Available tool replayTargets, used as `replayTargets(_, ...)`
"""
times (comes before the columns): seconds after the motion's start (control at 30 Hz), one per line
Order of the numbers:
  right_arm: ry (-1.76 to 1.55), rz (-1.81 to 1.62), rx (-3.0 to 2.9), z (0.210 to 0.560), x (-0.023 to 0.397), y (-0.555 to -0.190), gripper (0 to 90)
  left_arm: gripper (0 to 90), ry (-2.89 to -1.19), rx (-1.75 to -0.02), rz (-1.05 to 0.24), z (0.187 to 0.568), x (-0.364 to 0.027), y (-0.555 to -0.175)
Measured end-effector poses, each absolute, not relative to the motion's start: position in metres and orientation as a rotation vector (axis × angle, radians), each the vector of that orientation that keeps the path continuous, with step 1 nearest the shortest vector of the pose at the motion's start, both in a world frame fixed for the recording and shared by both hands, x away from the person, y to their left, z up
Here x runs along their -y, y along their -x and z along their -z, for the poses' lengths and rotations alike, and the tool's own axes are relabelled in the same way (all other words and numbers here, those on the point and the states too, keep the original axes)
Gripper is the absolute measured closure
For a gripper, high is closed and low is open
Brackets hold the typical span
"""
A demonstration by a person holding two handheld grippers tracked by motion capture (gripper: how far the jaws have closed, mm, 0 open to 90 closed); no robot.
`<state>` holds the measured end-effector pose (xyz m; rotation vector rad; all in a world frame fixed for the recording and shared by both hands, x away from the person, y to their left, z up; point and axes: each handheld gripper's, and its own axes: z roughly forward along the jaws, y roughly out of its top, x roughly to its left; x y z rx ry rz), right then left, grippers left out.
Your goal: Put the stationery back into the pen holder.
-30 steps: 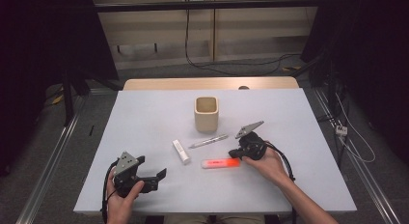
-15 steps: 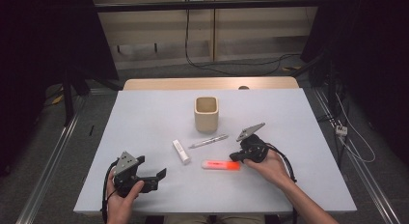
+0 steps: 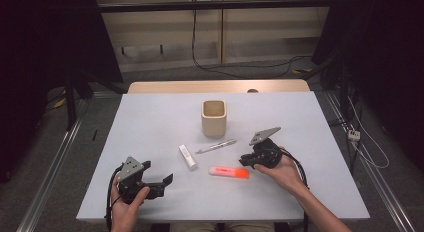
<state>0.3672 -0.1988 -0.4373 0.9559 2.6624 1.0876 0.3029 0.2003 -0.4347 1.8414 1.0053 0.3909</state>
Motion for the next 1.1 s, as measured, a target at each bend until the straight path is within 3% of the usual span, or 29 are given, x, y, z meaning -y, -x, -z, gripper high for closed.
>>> replayTargets(0.13,-0.955,-1.114,-2.651,0.434,0.199,-0.365,63.8,5.7,-1.847,-1.0,-0.395,0.434,-0.2,-0.303)
replayTargets(0.23,-0.955,-1.109,-2.656,0.433,0.199,-0.361,43.5,5.7,-1.845,-1.002,-0.398,0.434,-0.202,-0.302)
replayTargets(0.27,-0.955,-1.109,-2.656,0.433,0.199,-0.361,43.5,5.7,-1.845,-1.005,-0.401,0.434,-0.202,-0.302)
replayTargets(0.4,-0.945,-1.108,-2.622,0.431,0.198,-0.358,23.4,5.7,-1.845,-1.009,-0.405,0.434,-0.203,-0.302)
replayTargets(0.5,-0.933,-1.088,-2.645,0.433,0.195,-0.357,18.1,5.7,-1.845,-1.003,-0.402,0.434,-0.202,-0.302)
replayTargets(0.57,-0.904,-1.091,-2.667,0.434,0.193,-0.355,25.6,5.7,-1.845,-1.004,-0.397,0.435,-0.201,-0.303)
replayTargets(0.67,-0.873,-1.081,-2.683,0.434,0.19,-0.353,21.0,5.7,-1.847,-1.007,-0.392,0.435,-0.202,-0.303)
replayTargets(0.87,-0.833,-1.043,-2.726,0.434,0.184,-0.35,24.6,5.7,-1.844,-1.003,-0.393,0.435,-0.202,-0.303)
replayTargets(1.0,-0.76,-1.011,-2.768,0.436,0.179,-0.347,30.8,5.7,-1.852,-1.001,-0.393,0.435,-0.202,-0.303)
replayTargets(1.1,-0.697,-0.951,-2.802,0.439,0.173,-0.345,41.3,5.7,-1.856,-0.999,-0.393,0.435,-0.202,-0.303)
